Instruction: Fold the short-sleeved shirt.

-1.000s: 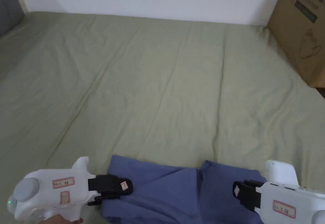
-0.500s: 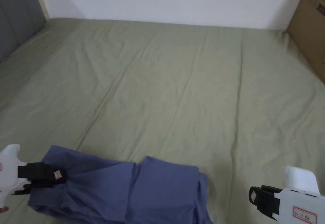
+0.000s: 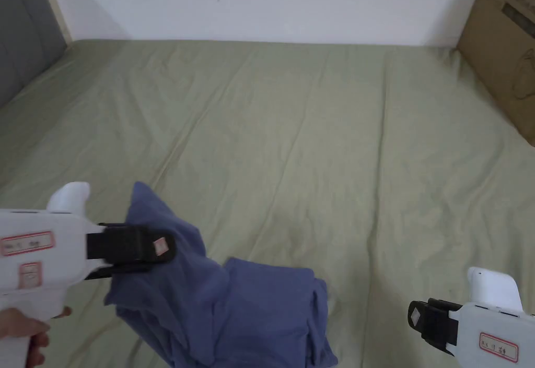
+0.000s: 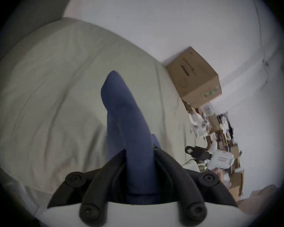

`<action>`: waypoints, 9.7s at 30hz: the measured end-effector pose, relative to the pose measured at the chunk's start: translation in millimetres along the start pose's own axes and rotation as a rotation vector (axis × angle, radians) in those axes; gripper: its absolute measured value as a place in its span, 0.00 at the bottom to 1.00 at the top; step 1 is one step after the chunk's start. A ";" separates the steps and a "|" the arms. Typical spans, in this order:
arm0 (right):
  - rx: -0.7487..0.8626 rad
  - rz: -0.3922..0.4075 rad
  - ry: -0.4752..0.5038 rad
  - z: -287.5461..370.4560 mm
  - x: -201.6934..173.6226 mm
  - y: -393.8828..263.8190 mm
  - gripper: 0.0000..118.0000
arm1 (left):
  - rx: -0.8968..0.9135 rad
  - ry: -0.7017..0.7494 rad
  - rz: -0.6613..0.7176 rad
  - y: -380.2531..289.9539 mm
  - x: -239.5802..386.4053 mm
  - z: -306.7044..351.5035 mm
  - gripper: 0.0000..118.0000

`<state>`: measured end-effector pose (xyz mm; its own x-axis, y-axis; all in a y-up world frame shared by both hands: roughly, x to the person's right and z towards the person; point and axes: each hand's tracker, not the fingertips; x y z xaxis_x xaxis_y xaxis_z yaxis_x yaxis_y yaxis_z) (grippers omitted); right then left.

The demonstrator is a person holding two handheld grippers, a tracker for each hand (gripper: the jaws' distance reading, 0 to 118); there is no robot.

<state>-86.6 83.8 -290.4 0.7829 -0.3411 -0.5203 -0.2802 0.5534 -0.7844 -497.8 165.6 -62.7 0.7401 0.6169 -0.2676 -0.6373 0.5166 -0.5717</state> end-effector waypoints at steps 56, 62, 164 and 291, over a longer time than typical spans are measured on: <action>0.009 0.007 0.077 23.5 8.1 -4.0 0.01 | -0.169 -0.082 0.050 -61.4 27.0 -125.2 0.02; -0.042 0.131 0.238 -11.5 -59.1 11.1 0.01 | -0.016 -0.018 0.247 -69.6 -50.4 -56.7 0.02; 0.617 0.251 -0.112 126.2 -104.1 41.7 0.01 | 0.517 0.577 -0.457 -43.8 155.4 18.6 0.00; 0.660 0.196 -0.184 161.1 -91.2 22.3 0.97 | 0.681 0.584 -0.523 -90.4 226.9 5.1 0.91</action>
<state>-74.7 249.7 -206.0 0.8497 -0.0864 -0.5201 -0.0761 0.9561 -0.2831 -273.3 261.9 -67.8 0.8322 -0.0709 -0.5499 -0.0584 0.9751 -0.2142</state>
